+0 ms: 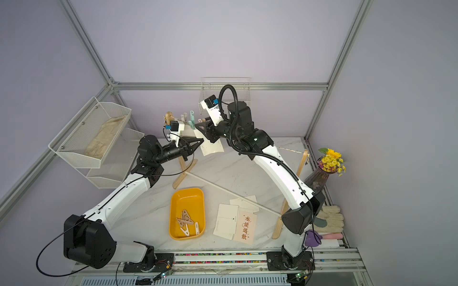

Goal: Remove the postcards from the strings
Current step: Remove the clamp from the clothesline.

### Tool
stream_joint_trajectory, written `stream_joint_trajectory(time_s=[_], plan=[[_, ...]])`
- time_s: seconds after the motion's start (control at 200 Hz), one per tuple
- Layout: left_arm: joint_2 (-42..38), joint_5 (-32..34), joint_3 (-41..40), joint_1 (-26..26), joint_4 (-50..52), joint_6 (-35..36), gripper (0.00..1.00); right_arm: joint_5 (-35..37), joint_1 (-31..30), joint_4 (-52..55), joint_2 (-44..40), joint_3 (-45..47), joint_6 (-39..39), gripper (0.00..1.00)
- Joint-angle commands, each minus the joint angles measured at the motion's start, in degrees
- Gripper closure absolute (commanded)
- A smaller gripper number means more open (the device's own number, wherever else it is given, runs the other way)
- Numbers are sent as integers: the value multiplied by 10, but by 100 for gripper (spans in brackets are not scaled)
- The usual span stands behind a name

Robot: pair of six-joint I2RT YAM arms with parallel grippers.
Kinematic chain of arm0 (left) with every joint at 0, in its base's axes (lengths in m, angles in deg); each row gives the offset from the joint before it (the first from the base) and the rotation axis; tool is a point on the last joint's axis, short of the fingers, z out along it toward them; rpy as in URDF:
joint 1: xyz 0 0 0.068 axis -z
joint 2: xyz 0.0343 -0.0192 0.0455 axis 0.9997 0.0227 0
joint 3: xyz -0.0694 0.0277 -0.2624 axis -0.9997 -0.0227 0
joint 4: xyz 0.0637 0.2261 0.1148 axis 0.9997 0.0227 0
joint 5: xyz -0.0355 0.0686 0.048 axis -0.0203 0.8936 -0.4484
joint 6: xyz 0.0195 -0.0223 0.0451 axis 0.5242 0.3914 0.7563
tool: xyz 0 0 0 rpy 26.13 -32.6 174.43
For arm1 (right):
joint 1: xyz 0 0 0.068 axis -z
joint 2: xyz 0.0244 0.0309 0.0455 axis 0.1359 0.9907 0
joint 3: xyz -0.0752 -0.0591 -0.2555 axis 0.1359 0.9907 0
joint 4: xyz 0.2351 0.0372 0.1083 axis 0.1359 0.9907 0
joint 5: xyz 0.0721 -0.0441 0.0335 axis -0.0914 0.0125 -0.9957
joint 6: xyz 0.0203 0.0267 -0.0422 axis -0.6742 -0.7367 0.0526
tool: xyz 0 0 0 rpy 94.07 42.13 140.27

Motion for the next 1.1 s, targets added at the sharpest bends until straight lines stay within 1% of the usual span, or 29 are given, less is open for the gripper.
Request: stream_joint_trajectory(time_s=[0.0, 0.045, 0.35, 0.485, 0.69, 0.87, 1.09], plan=[[-13, 14, -5, -7, -13, -8, 99, -5, 0, -31, -4, 3, 6, 70], [-12, 14, -5, -6, -13, -10, 99, -5, 0, -37, -8, 8, 6, 73], [-13, -1, -7, -6, -19, -21, 100, 19, 0, -62, -19, 4, 10, 74], [-21, -17, -16, 2, -21, -17, 100, 46, 0, -81, -21, -3, 21, 74], [-41, -15, -51, 13, -8, -8, 100, 95, 0, -114, -28, -2, 36, 75], [-54, -7, -57, 31, 22, 19, 100, 106, 0, -151, -43, 17, 33, 75], [-65, -2, -56, 43, 34, 29, 100, 109, 0, -152, -50, 19, 32, 75]])
